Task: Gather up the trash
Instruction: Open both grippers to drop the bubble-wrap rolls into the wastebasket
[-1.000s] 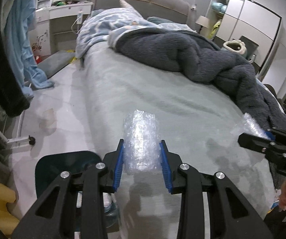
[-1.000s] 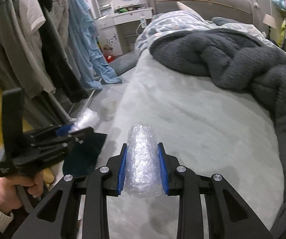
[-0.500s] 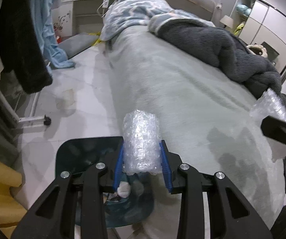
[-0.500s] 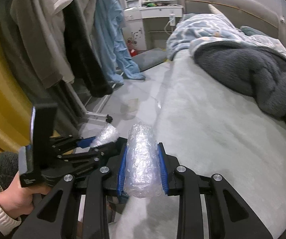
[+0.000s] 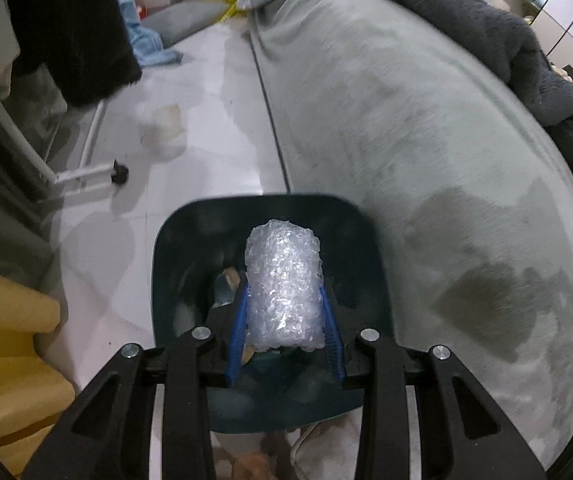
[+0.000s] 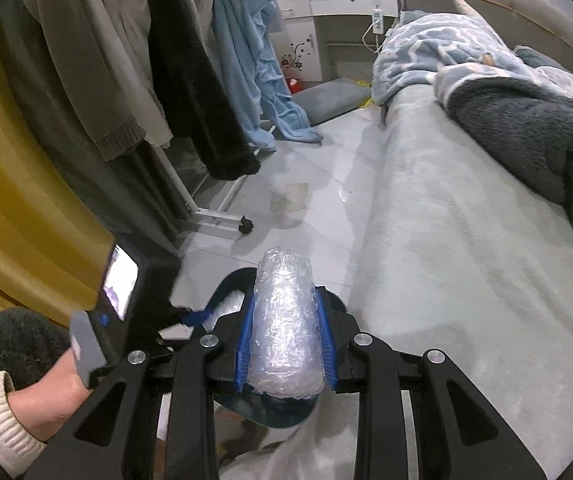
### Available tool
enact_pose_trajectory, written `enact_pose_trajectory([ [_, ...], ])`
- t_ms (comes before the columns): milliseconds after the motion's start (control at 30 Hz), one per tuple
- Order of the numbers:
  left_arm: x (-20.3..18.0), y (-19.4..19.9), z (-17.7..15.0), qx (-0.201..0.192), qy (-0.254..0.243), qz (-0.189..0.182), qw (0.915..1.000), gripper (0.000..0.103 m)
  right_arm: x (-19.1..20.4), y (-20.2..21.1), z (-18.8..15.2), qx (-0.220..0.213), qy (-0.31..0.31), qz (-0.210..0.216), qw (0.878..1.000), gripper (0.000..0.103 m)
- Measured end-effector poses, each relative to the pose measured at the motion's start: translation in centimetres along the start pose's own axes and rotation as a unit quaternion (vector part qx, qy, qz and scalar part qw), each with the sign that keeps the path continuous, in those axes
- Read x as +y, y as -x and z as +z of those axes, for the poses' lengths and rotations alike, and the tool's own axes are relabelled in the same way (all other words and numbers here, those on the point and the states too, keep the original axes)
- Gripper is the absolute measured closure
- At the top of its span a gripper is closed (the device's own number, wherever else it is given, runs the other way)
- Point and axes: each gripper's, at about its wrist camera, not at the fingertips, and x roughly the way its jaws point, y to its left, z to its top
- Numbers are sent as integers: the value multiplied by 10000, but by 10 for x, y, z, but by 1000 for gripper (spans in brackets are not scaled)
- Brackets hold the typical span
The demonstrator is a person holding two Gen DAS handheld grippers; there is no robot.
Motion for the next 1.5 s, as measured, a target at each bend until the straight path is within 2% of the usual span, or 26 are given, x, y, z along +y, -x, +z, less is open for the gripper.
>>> enact_pose_trajectory([
  [100, 10, -11, -5, 304, 50, -49, 9995, 66, 7, -6, 8, 31, 14, 59, 10000, 74],
  [267, 24, -25, -14, 723, 181, -137, 9971, 66, 11, -26, 1, 219, 35, 102, 9997, 74],
  [500, 41, -33, -23, 1090, 328, -149, 9934, 65, 18, -55, -6, 518, 67, 146, 9985, 74],
  [567, 45, -33, -26, 1159, 401, -203, 9922, 61, 19, -62, -8, 575, 18, 193, 9982, 74],
  [633, 51, -34, -26, 1181, 449, -228, 9917, 51, 22, -74, -11, 692, 37, 181, 9974, 74],
  [733, 57, -27, -26, 1105, 451, -248, 9925, 42, 25, -90, -18, 872, 87, 124, 9961, 74],
  [833, 64, -18, -24, 932, 472, -266, 9942, 33, 25, -106, -24, 1043, 71, 79, 9945, 74],
  [900, 68, -12, -22, 778, 500, -283, 9953, 30, 25, -115, -28, 1136, 60, 56, 9935, 74],
  [1133, 73, 26, -13, -55, 310, -77, 9995, 19, 32, -146, -52, 1589, 166, -83, 9871, 74],
  [1267, 69, 55, -9, -608, 225, -58, 9979, 18, 39, -160, -55, 1770, 217, -145, 9839, 74],
  [1400, 57, 94, -9, -1278, 18, 44, 9918, 11, 44, -166, -52, 1811, 257, -189, 9829, 73],
  [1433, 52, 102, -9, -1425, -64, 84, 9897, 11, 45, -167, -51, 1803, 252, -203, 9831, 71],
  [1500, 41, 122, -11, -1748, -261, 182, 9841, 9, 43, -166, -50, 1816, 275, -281, 9826, 51],
])
